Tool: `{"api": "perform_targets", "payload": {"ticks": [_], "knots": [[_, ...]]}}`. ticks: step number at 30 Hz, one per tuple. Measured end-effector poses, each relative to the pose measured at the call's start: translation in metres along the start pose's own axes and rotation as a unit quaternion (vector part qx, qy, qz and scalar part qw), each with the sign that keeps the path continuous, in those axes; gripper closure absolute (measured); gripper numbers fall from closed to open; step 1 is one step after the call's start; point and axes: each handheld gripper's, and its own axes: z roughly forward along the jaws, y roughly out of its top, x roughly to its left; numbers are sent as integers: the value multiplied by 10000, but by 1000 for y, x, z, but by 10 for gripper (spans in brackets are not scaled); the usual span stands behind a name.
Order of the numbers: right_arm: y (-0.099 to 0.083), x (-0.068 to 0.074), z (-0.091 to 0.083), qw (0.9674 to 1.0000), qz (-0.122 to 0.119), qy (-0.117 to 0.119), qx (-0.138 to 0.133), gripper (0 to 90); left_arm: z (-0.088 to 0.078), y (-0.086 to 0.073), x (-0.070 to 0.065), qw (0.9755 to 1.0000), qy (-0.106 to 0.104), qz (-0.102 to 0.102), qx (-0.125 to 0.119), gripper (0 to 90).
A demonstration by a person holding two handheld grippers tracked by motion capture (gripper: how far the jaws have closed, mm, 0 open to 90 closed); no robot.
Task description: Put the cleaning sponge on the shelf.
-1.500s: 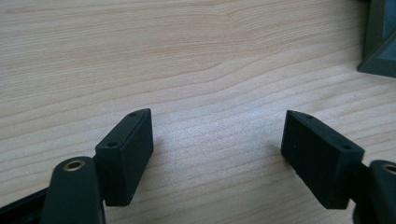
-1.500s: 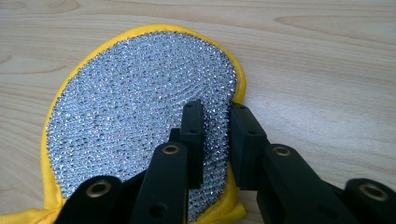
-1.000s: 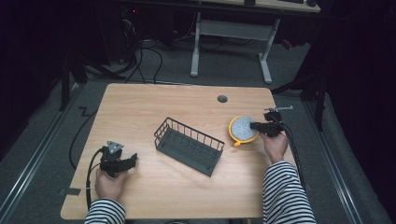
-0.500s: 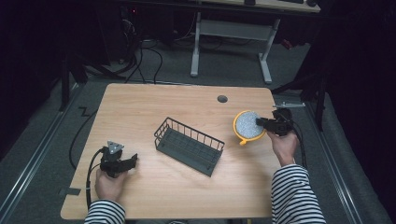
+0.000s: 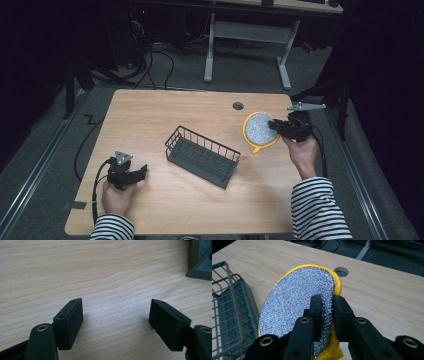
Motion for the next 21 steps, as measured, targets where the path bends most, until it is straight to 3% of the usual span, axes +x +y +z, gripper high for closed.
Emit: {"api": "perform_targets", "payload": {"ticks": [15, 21], "knots": [[21, 46, -2, 9973, -460, 478, -324, 793, 0, 0, 0, 10000, 7, 5, -6, 278], [24, 66, 8, 9949, -621, 694, -383, 793, 0, 0, 0, 10000, 9, 8, -5, 277]]}}
